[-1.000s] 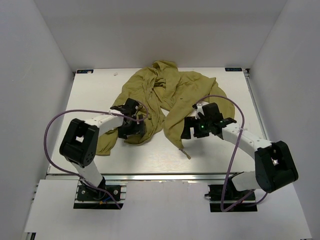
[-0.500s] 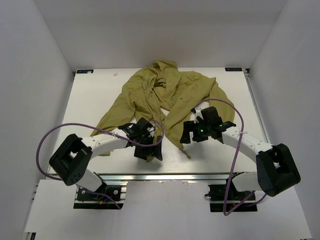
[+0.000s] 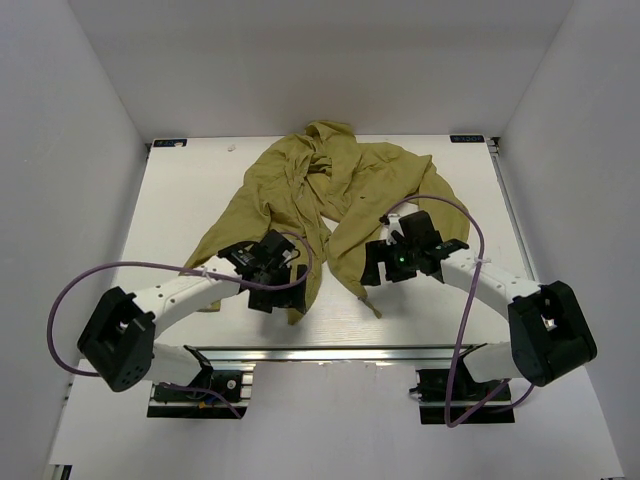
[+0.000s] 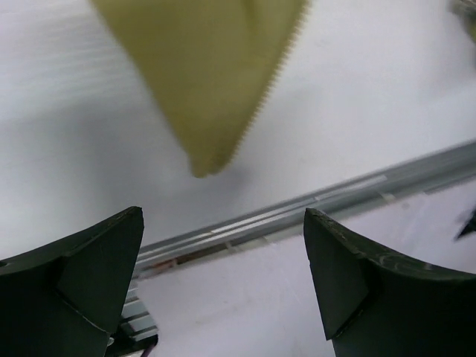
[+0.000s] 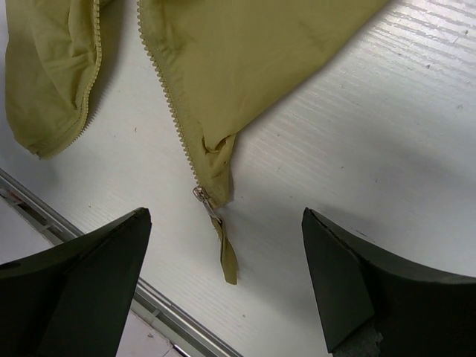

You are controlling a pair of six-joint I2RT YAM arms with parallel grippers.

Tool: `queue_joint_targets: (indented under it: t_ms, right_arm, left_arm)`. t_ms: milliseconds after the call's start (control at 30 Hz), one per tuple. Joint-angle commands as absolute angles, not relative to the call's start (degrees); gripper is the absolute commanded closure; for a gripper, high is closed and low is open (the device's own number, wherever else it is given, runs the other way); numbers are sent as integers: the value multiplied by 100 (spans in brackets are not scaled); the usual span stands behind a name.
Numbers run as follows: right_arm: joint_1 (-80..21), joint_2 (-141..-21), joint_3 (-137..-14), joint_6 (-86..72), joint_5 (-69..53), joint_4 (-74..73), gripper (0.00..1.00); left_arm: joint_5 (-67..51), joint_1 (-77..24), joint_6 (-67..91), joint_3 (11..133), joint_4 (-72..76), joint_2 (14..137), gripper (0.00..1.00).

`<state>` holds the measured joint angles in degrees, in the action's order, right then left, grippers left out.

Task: Zip up the jacket

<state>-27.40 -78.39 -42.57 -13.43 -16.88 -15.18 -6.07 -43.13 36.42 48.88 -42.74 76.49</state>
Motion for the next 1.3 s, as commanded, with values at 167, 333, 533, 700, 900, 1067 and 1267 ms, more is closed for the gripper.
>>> queue_joint_targets:
  t_ms: [167, 333, 533, 700, 900, 1067, 1267]
  right_arm:
    - [-2777, -7857, -4561, -1169, -1310, -1767, 12]
    - [-2777, -7901, -4553, -1213, -1239, -1784, 12]
    - [-2777, -8016, -4605, -1230, -1169, -1819, 12]
    - [-2777, -8147, -4658, -1178, -1274, -1802, 12]
    - [-2777, -8218, -4650, -1143, -1301, -1767, 12]
    - [-2786, -8279, -4606, -1143, -1485, -1661, 13]
    - [-2918, -8350, -4570, -1081, -1521, -1661, 13]
  left_arm:
    - [-886, -3665, 3033, 4851, -3816, 8050, 2]
    - [-1485, -3665, 2603, 4755, -3665, 8288, 16]
    - [-1397, -3665, 2584, 4667, -4025, 8464, 35]
    - [-1564, -3674, 2566, 4693, -3929, 8779, 44]
    - [-1538, -3832, 2531, 4702, -3955, 8921, 47]
    - [-1415, -3832, 2540, 4799, -3938, 9088, 53]
    - [-1503, -3841, 2470, 4992, -3902, 9377, 57]
